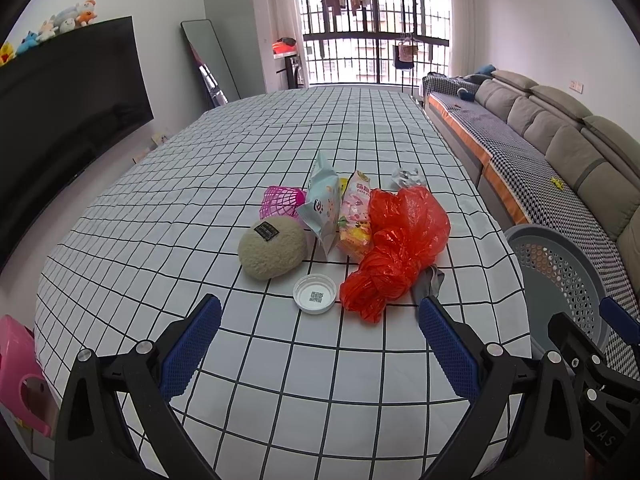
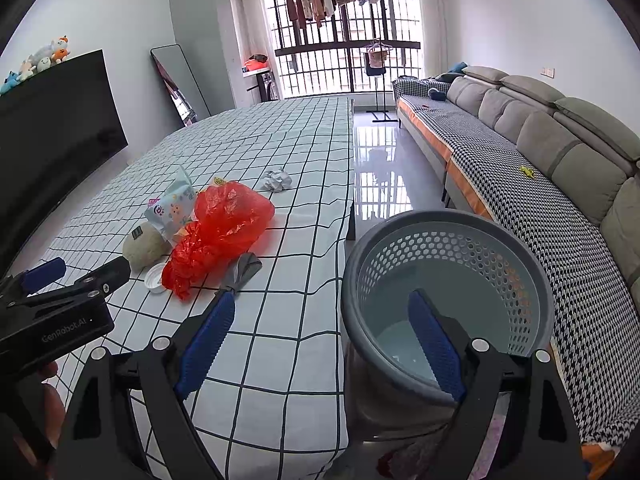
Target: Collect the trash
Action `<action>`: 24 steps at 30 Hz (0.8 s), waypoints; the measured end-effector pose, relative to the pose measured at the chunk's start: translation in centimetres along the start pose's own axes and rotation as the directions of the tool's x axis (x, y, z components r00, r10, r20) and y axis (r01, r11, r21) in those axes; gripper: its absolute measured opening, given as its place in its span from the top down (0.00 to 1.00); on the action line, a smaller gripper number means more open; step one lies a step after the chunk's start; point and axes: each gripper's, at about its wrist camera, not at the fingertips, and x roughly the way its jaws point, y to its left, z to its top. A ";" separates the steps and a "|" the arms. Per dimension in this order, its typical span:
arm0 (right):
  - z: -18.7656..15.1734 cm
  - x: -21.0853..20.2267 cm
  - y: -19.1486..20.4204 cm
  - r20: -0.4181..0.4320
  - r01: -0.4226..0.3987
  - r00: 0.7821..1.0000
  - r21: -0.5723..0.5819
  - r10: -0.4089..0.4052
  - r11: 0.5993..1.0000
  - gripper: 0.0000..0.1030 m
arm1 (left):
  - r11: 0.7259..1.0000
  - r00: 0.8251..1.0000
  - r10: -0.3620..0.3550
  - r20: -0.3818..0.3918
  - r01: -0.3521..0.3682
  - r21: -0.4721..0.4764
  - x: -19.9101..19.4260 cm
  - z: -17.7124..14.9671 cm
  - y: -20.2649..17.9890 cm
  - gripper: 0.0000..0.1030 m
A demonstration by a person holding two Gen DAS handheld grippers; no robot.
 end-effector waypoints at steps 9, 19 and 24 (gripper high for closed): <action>0.0 0.0 0.0 -0.001 0.000 1.000 0.000 0.000 1.000 0.18 | 1.000 1.000 0.000 0.000 0.000 0.000 0.0 0.0 0.0 0.06; -0.2 0.3 0.2 -0.008 0.000 1.000 -0.001 0.000 1.000 0.18 | 1.000 1.000 -0.004 -0.012 0.004 -0.007 0.4 -0.3 0.3 0.06; -0.2 1.0 0.6 -0.026 -0.005 1.000 -0.007 0.004 1.000 0.18 | 1.000 1.000 -0.004 -0.023 0.003 -0.018 0.8 -0.5 0.8 0.06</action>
